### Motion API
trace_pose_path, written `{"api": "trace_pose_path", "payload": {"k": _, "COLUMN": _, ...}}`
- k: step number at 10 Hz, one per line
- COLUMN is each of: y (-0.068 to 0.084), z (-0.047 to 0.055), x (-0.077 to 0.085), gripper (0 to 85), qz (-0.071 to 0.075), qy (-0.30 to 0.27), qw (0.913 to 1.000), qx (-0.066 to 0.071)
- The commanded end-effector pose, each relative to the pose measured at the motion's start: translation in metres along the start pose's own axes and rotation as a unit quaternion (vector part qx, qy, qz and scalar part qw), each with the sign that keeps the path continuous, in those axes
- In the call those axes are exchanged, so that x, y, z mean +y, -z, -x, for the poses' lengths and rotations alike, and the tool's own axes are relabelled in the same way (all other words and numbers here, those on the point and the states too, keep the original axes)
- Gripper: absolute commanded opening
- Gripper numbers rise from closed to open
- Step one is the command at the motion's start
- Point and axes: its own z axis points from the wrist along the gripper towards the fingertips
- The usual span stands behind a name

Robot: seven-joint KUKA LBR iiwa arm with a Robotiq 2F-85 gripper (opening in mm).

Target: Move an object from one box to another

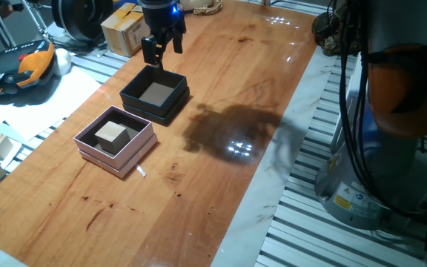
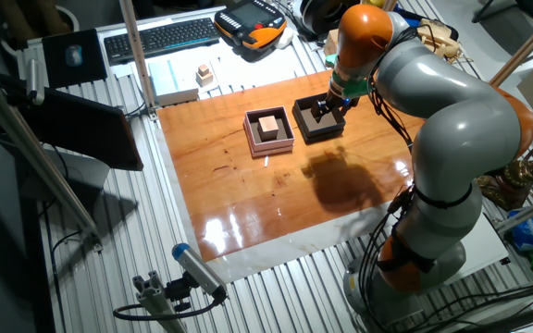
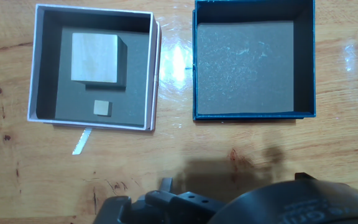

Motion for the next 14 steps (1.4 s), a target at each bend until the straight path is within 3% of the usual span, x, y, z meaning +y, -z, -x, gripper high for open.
{"api": "trace_pose_path", "payload": {"k": 1, "y": 0.001, "z": 0.000, "x": 0.000, "gripper": 0.0, "qz": 0.017, "qy": 0.021, "qw": 0.9992, "qx": 0.029}}
{"api": "trace_pose_path", "payload": {"k": 4, "y": 0.002, "z": 0.000, "x": 0.001, "gripper": 0.0, "qz": 0.016, "qy": 0.021, "qw": 0.9992, "qx": 0.029}}
{"api": "trace_pose_path", "payload": {"k": 7, "y": 0.002, "z": 0.001, "x": 0.003, "gripper": 0.0, "qz": 0.019, "qy": 0.022, "qw": 0.9994, "qx": 0.020}}
{"api": "trace_pose_path", "payload": {"k": 10, "y": 0.006, "z": 0.004, "x": 0.013, "gripper": 0.0, "qz": 0.011, "qy": 0.013, "qw": 0.9998, "qx": 0.010}}
{"api": "trace_pose_path", "payload": {"k": 14, "y": -0.002, "z": 0.016, "x": 0.034, "gripper": 0.0, "qz": 0.014, "qy": -0.002, "qw": 0.9999, "qx": 0.004}}
